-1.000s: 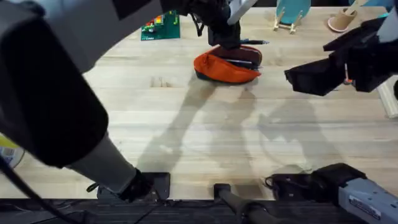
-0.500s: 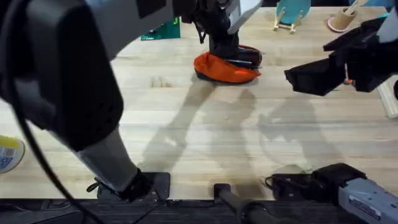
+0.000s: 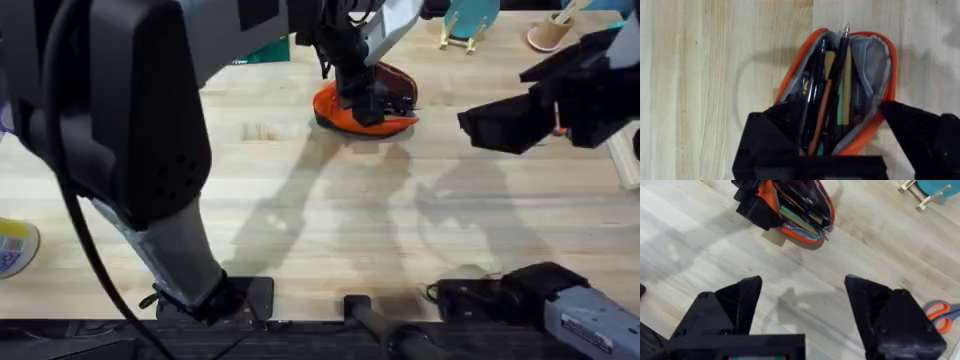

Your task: Unzip the bag, pick up the pens from the table one at a time and place them inside, then zip the bag closed.

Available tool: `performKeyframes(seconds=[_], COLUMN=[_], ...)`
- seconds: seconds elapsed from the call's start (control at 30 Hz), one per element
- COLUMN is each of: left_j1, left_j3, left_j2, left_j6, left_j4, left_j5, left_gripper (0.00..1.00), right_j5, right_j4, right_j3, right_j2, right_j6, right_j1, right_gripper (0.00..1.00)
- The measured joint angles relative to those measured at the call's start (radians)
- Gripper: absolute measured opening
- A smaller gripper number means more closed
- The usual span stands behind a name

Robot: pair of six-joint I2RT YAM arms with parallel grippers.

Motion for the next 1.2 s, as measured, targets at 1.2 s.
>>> performKeyframes(seconds=[1.2], left_j1=[0.163], left_j3=[0.000], left_j2=[-0.060], left_j6=[0.001], left_j4=[-0.071], left_j5=[0.262], left_gripper=[0.994], right_j5=[0.000], right_j4=[0.000], right_j3=[0.000], right_j2=[0.000], right_j6=[0.000], right_j1=[0.000], right_gripper=[0.997])
